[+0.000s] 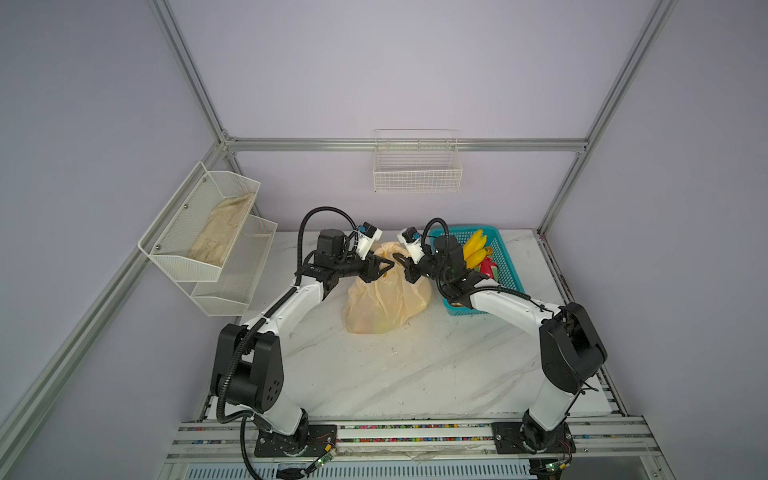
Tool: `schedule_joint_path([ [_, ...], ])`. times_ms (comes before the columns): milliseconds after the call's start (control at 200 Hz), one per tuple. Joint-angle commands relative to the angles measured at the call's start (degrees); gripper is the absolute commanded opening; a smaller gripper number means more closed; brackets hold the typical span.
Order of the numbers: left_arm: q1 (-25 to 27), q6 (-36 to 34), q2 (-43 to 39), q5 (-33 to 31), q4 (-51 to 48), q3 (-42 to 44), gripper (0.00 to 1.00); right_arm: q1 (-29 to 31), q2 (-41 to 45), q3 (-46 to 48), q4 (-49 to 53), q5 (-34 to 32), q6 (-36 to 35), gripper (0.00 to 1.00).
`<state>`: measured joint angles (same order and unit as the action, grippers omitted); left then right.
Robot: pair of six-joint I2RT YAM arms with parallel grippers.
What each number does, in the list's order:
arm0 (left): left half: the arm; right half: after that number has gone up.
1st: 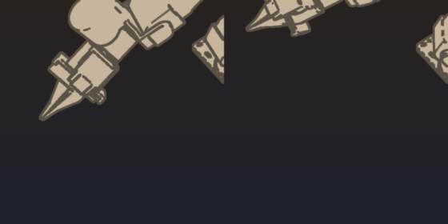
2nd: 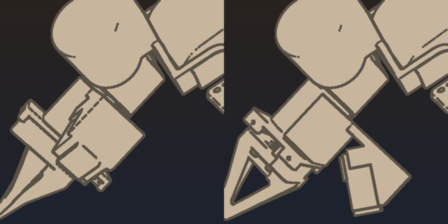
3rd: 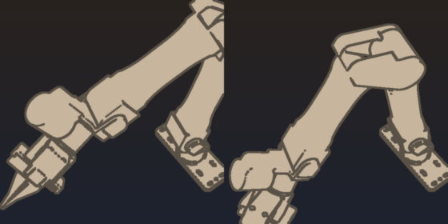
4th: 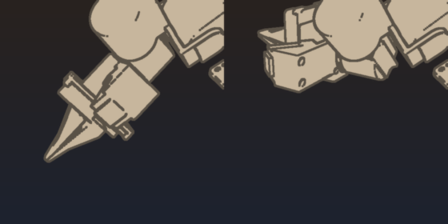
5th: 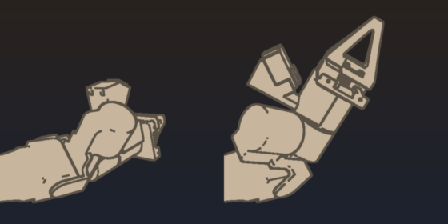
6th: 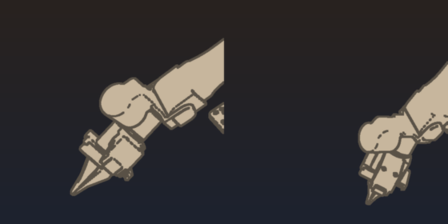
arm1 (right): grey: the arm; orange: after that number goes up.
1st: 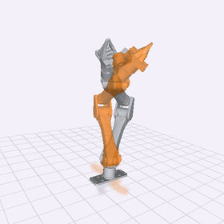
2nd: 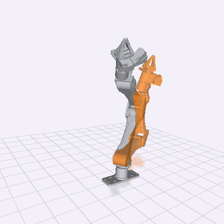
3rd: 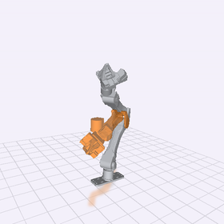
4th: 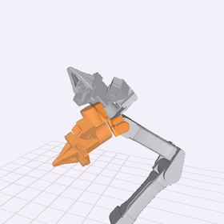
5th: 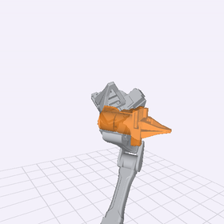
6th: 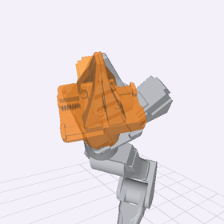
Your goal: Place the fake fruits into the plastic bag and tie a complex knot
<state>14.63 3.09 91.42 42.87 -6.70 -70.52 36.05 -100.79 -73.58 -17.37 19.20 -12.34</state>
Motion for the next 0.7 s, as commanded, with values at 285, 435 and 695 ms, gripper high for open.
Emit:
schedule_joint_path([
  [285, -0.31, -0.11, 0.37, 0.94, 2.92, -5.77, 0.09, 0.26, 2.49, 0.36, -0.35, 1.68, -2.32, 0.00],
  [435, -0.31, -5.46, -0.16, -1.00, 1.52, -5.33, 0.00, -0.03, 3.22, 0.44, 0.58, 1.64, -2.85, 0.00],
  [695, -0.31, -19.80, -1.85, 1.16, -0.78, -3.63, 0.00, -3.47, 5.28, 0.68, 2.82, 12.41, -5.29, 0.27],
])
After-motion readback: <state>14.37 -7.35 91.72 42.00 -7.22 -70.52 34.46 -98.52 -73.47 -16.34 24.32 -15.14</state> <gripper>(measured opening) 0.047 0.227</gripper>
